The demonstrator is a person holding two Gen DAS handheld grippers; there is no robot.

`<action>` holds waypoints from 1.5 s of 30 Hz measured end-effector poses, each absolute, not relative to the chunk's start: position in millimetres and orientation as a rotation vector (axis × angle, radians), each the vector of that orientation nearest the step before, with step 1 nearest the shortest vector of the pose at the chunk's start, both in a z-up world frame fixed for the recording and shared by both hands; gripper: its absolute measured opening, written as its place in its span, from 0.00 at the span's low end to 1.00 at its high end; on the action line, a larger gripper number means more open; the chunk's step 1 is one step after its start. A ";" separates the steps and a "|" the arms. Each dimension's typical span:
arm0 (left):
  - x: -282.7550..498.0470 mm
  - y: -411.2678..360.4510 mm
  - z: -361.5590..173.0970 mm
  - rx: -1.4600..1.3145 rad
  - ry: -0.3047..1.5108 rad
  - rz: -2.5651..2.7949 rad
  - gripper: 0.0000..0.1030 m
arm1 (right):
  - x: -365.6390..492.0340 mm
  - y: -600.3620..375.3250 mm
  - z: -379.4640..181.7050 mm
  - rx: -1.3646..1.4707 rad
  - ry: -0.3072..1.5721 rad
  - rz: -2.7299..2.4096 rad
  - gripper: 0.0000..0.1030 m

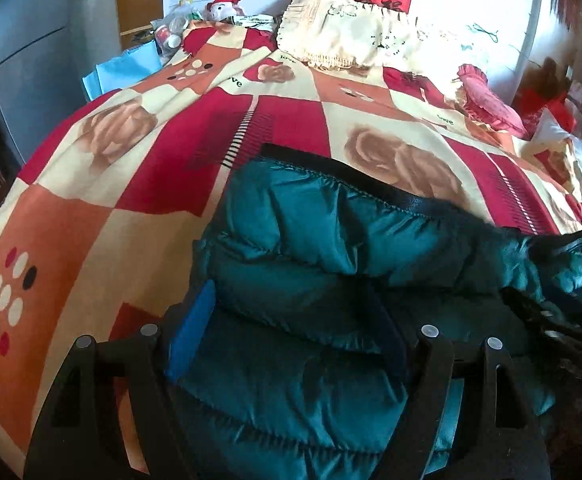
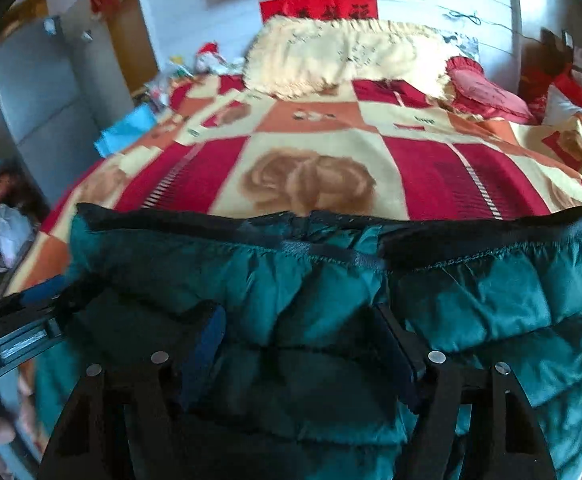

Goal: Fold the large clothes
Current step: 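Fold the lifted hem over toward the collar with both grippers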

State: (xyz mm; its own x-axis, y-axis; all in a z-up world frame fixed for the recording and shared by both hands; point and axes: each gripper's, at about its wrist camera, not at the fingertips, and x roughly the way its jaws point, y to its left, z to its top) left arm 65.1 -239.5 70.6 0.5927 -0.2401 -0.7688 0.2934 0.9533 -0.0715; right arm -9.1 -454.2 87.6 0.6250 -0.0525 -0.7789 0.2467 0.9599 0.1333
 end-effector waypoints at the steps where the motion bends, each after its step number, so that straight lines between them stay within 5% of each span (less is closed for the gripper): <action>1: 67.7 -239.9 68.8 0.064 0.887 -0.310 0.75 | -2.3 -457.7 81.7 0.242 0.905 -0.182 0.71; 7: 75.6 -242.8 64.6 0.064 0.910 -0.305 0.77 | 10.6 -465.7 65.9 0.239 0.941 -0.216 0.71; 16: 79.7 -244.1 62.6 0.054 0.918 -0.310 0.79 | -47.6 -526.9 122.4 0.236 0.794 -0.322 0.71; 24: 89.2 -254.8 58.6 0.068 0.918 -0.311 0.81 | -50.5 -591.2 79.2 0.298 0.908 -0.463 0.71; 45: 92.7 -256.2 50.1 0.059 0.899 -0.323 0.83 | -132.3 -570.5 89.4 0.354 0.834 -0.442 0.75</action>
State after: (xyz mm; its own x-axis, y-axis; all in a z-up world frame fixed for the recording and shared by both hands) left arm 92.7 -256.2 50.1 0.5778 -0.2516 -0.7764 0.3005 0.9501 -0.0842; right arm -132.3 -570.5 89.4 0.5910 -0.2351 -0.7717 0.5064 0.8528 0.1280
